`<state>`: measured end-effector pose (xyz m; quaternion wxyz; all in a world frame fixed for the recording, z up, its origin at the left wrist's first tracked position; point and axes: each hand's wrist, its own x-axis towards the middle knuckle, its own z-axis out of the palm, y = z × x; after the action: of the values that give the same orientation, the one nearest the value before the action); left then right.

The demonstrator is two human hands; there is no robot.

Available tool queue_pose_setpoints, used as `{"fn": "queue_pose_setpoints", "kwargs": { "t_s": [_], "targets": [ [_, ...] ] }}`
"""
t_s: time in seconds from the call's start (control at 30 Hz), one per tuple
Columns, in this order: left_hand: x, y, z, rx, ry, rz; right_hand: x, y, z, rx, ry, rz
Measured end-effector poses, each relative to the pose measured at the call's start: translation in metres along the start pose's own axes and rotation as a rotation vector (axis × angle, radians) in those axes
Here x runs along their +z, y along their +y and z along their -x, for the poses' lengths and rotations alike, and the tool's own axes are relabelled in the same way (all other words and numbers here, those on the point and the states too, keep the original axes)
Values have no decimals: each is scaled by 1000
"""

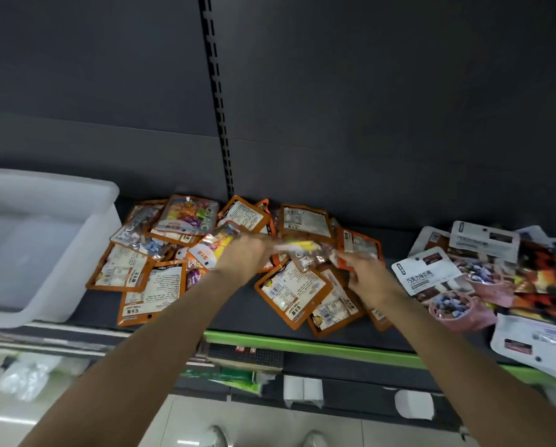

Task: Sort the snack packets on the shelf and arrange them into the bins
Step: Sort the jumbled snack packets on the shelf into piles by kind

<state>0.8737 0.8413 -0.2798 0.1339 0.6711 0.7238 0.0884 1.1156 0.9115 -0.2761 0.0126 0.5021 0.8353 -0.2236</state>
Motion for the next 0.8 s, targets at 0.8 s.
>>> {"fn": "queue_pose_setpoints", "kwargs": {
  "t_s": [0.8],
  "targets": [
    [11, -2, 59, -610, 196, 184, 24, 1, 8, -110, -90, 43]
  ]
}}
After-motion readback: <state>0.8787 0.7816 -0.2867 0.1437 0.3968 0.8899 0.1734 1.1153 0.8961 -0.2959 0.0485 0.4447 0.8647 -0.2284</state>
